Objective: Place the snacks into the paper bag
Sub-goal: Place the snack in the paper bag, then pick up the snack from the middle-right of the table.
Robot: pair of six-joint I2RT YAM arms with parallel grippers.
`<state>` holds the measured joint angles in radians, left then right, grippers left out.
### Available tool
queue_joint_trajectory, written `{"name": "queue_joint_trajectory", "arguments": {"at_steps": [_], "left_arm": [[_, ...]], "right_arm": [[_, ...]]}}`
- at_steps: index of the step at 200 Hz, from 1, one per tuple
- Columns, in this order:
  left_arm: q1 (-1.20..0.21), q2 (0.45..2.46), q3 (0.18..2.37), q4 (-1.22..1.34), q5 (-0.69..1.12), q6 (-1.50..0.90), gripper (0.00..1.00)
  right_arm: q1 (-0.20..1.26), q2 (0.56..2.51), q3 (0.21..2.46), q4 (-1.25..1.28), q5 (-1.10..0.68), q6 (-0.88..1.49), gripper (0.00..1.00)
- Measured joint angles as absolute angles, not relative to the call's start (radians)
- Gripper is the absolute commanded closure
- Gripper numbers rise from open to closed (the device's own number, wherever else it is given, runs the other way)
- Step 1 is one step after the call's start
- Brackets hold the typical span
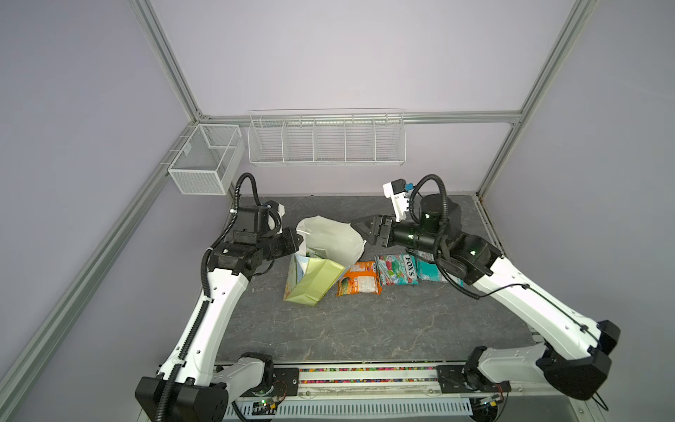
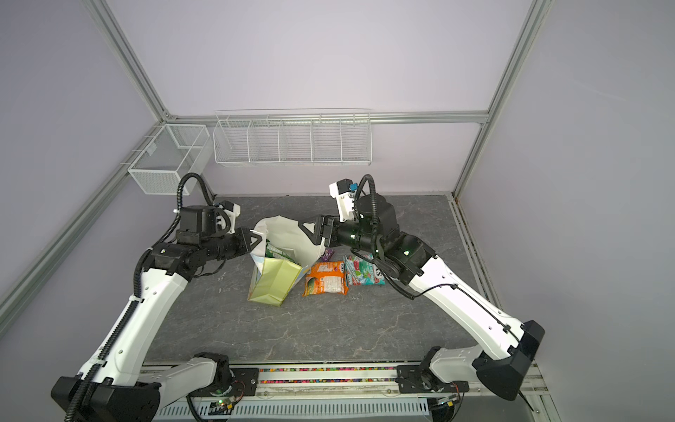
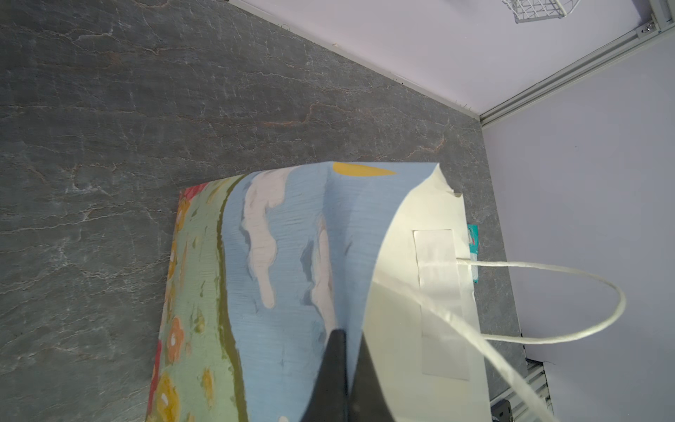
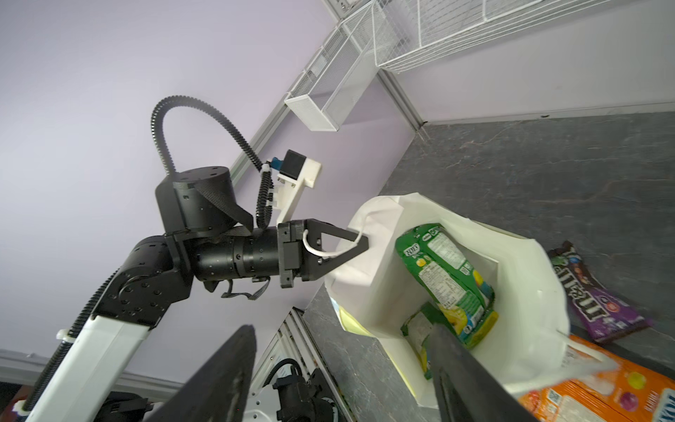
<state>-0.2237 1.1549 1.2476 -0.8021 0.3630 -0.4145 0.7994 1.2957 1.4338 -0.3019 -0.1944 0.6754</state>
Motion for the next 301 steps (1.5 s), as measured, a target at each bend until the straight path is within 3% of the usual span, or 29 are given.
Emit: {"name": "queue_joint_trajectory", "arguments": {"at_steps": [154,235,301], "left_arm": [[-0.224,1.155,1.248,-0.802,0.364,-0.414,1.00],[-0.224,1.155,1.248,-0.802,0.364,-0.414,1.00],[-0.224,1.155,1.248,-0.801,0.364,-0.414,1.00]], "right_arm": [[0.496,1.057,1.150,-0.491,-0.139,0.627,0.14],[0.270,0.989,0.945,-0.511,-0.250,0.633,0.14],[-0.034,0.971,0.725,-0.481,-0.433,0.669,0.14]]}}
